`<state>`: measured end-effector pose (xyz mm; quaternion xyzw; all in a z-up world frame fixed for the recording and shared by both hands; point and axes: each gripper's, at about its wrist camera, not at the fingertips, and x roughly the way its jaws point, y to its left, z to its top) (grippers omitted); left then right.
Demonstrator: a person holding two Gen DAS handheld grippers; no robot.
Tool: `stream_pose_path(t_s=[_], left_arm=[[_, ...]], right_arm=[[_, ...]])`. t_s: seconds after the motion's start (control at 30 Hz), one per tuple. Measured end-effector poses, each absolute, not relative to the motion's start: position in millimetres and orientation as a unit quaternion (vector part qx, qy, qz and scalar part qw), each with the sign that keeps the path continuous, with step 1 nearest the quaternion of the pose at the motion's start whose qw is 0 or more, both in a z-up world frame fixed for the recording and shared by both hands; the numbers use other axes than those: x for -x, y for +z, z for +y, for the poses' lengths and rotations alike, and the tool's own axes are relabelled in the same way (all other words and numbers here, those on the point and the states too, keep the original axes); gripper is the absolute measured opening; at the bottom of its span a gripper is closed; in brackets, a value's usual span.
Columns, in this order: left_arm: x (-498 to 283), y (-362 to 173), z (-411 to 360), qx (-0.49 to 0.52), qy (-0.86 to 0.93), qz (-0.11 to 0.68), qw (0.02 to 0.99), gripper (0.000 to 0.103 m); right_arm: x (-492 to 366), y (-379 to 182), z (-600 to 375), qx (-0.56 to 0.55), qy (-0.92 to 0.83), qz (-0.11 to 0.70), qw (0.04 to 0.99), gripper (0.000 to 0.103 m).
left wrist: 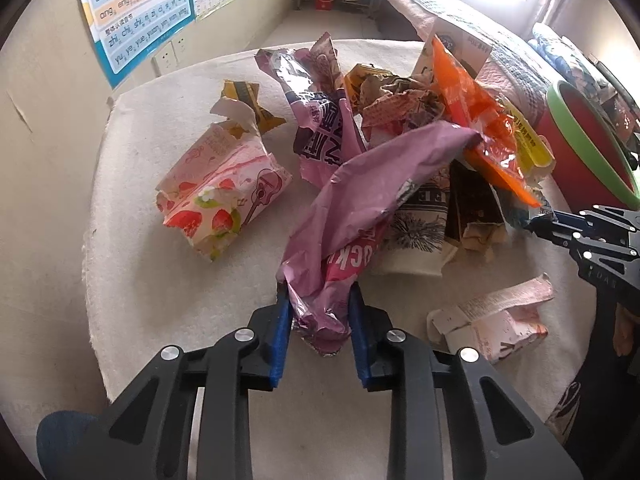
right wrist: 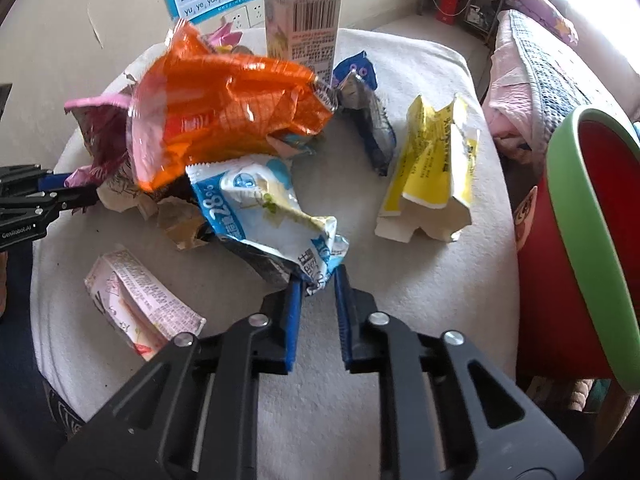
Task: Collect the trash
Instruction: 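Carry both wrappers over the red bucket and open both tools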
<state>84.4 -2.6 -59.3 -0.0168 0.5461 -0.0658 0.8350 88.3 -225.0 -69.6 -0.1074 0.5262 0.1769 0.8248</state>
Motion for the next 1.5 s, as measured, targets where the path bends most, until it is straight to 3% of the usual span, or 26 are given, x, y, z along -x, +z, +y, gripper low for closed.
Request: stream_pose_path(t_s=[0.67, 1.1, 1.5], left_arm=[[-55, 20, -6, 0.061, -0.061, 0.485, 0.87, 0.023], [-104, 72, -123, 0.019, -0.16, 0.441, 0.883, 0.024], [-142, 89, -260, 0.021, -0.265, 0.446, 0.855, 0.024]], right_arm=[[-54, 33, -269, 0.04, 0.16, 0.459, 0.873, 0.015], [-68, 87, -369, 0.012, 0.055, 0.402, 0.914, 0.015], [-74, 83, -467, -0.036, -0.024, 0.396, 0.917, 0.015]])
